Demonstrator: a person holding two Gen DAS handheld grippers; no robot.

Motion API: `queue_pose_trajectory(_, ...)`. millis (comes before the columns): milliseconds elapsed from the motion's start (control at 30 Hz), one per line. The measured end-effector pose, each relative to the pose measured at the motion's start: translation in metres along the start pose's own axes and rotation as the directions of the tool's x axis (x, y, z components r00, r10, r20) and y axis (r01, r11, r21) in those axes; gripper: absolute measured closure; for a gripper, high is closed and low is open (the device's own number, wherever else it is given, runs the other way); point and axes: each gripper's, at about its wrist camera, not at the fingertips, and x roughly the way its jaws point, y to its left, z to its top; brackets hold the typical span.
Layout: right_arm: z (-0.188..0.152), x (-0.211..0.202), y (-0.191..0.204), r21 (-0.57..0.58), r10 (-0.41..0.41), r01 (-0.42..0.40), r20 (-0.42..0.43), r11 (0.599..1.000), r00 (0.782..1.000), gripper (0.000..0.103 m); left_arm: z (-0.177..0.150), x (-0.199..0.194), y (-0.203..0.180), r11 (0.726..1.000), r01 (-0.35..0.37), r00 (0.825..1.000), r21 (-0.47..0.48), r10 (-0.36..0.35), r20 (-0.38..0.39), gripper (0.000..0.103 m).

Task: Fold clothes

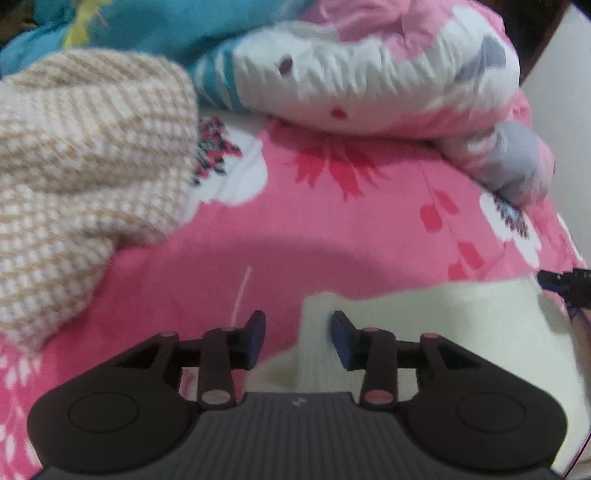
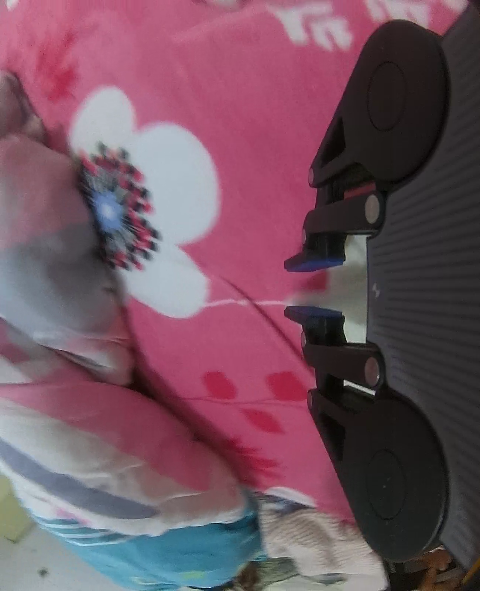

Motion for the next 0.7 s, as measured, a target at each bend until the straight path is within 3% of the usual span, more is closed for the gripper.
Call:
queue_pose_trajectory(133,0.005,-0.036,0.007,-0.003,-0.026,0.026,0.068,1.0,0.997,0.08,0.001,-0.037,-0.002,0.998,-0.002,0.998,-0.058,0.006,0.067,0.056)
queue_pose_trajectory(200,0.0,-0.055,0.022,-0.077,-0.025,0.03,0.067,0.997,0.997,0.08,-0.004,-0.057,-0.006,0.997,0.021,0.997,-0.074,-0.016,0.073,0.057)
queue_pose_trajectory(333,-0.029,-0.078,0.062,-0.324,-0.016,0.004,-0.033,0.946,0.999,0.083,-0.035,-0.076,-0.02,0.991,0.111,0.994,-0.068,-0.112,-0.012,0.061)
queue_pose_trajectory(400,-0.045,-0.076,0.074,-0.423,-0.056,0.017,-0.081,0.906,0.995,0.084,-0.054,-0.07,-0.028,0.992,0.115,0.99,-0.045,-0.118,-0.074,0.062)
queue_pose_trajectory(500,-0.064,-0.053,0.066,-0.468,-0.18,0.1,-0.129,0.878,0.975,0.09,-0.075,-0.051,-0.021,0.997,0.076,0.992,-0.031,-0.079,-0.1,0.074)
queue_pose_trajectory(533,-0.068,-0.043,0.055,-0.457,-0.211,0.126,-0.141,0.88,0.967,0.098,-0.078,-0.047,-0.017,0.997,0.072,0.993,-0.033,-0.074,-0.097,0.075)
queue_pose_trajectory(567,-0.07,-0.035,0.045,-0.442,-0.234,0.146,-0.151,0.885,0.961,0.098,-0.081,-0.042,-0.014,0.997,0.067,0.993,-0.034,-0.07,-0.093,0.075)
queue_pose_trajectory(633,-0.064,-0.037,0.037,-0.381,-0.202,0.131,-0.152,0.915,0.968,0.099,-0.079,-0.048,-0.013,0.997,0.068,0.994,-0.032,-0.07,-0.089,0.076)
queue_pose_trajectory(700,-0.061,-0.051,0.048,-0.408,-0.206,0.138,-0.129,0.902,0.97,0.098,-0.079,-0.062,-0.018,0.998,0.064,0.995,-0.008,-0.065,-0.073,0.072)
